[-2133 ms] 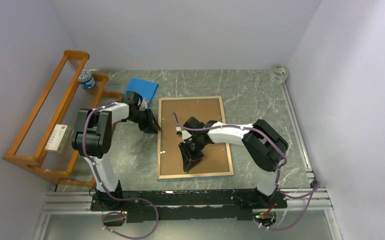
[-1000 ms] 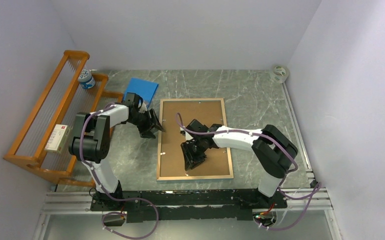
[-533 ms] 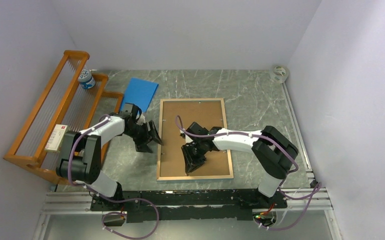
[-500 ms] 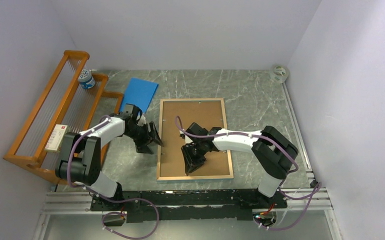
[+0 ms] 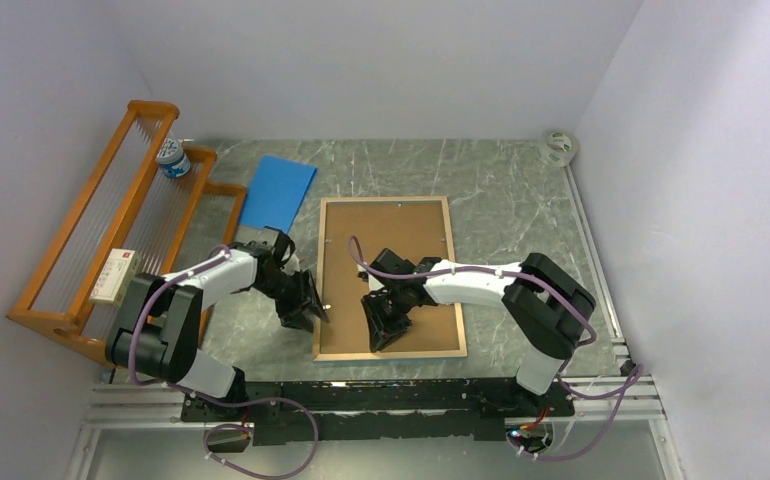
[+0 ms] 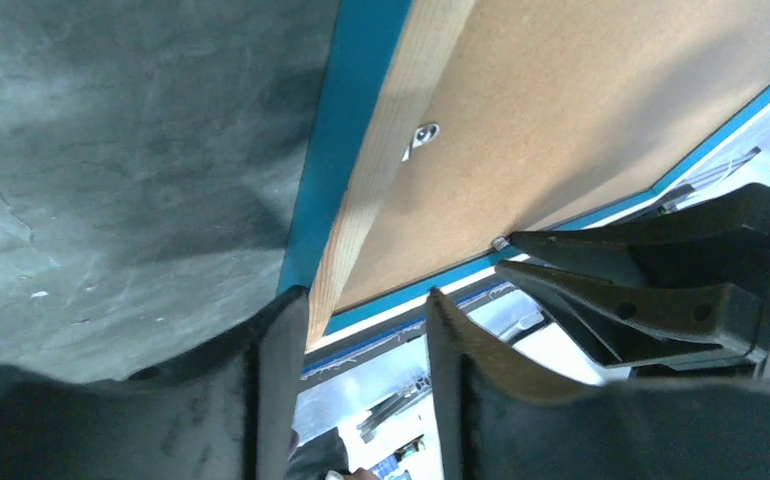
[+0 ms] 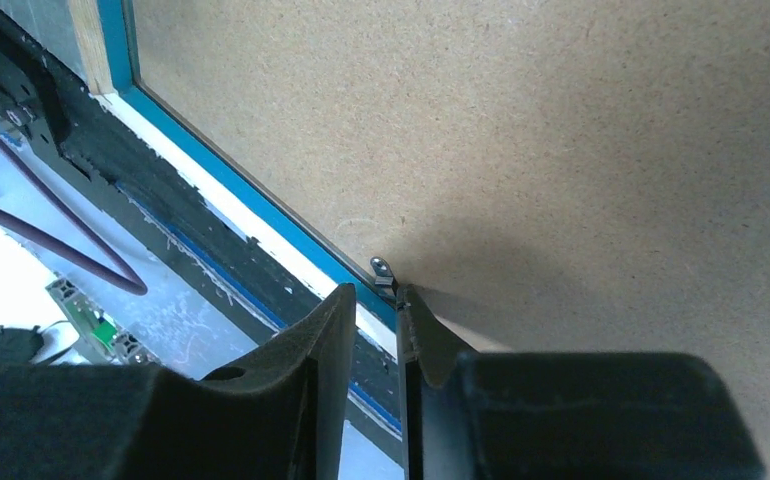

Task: Put the photo into the frame
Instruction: Install the photo frame at the center of the board.

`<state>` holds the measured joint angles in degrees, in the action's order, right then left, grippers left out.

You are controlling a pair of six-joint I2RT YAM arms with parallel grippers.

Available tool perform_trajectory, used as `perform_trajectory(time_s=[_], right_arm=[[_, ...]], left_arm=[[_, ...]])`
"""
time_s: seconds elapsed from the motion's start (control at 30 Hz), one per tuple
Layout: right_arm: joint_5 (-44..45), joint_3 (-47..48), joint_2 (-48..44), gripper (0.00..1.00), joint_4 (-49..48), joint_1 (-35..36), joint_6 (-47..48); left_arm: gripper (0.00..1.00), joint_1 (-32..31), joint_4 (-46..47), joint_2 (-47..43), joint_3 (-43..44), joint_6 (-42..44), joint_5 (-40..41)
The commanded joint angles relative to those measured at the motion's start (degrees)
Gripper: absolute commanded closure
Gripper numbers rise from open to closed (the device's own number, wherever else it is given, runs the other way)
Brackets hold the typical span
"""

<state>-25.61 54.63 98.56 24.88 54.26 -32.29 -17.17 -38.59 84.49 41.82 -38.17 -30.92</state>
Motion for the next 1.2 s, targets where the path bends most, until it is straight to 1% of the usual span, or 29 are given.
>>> perform_trajectory(time_s=[0.0, 0.07, 0.13, 0.4, 0.53, 0.6, 0.7, 0.93, 1.07, 1.17], right_arm=[[-0.51, -2.01, 1.12, 0.76, -0.41, 1.00, -0.88], [-1.92, -2.35, 1.55, 0.78, -1.31, 1.02, -1.13], [-3.93, -2.80, 1.94, 0.79, -2.64, 1.02, -1.49], [-10.85, -3.70, 3.94, 0.82, -8.47, 1.00, -3.10], [-10.40, -2.87, 4.41, 0.82, -9.13, 1.02, -3.45], [-8.43, -2.29, 3.64, 0.82, -8.27, 1.01, -3.39], [-2.26, -0.87, 1.61, 0.81, -4.46, 0.71, -2.97], [14.46, 1.35, -6.95, 0.71, 3.32, -0.54, -3.52], [23.69, 1.92, -11.28, 0.68, 7.24, -3.70, -5.54], [31.43, 1.50, -14.16, 0.62, 11.09, -8.10, -8.09]], left_arm=[[0.54, -1.22, 3.51, 0.32, -1.41, -1.78, -5.28], [0.61, -1.45, 4.05, 0.72, -1.64, -1.82, -5.92], [0.65, -1.55, 4.87, 0.80, -1.70, -2.16, -6.35], [0.72, -2.20, 9.31, -0.09, -2.93, -6.27, -7.01], [0.74, -2.47, 10.01, -1.22, -3.06, -7.74, -5.06], [0.73, -2.45, 9.82, -1.86, -2.79, -7.93, -3.63], [0.71, -2.45, 9.27, -2.66, -2.14, -7.62, -1.71], [0.57, -2.45, 8.94, -4.35, -0.88, -5.95, 1.61], [0.47, -2.44, 9.71, -3.96, -0.16, -5.30, 2.27], [0.40, -2.43, 9.91, -3.59, 0.82, -5.05, 3.05]])
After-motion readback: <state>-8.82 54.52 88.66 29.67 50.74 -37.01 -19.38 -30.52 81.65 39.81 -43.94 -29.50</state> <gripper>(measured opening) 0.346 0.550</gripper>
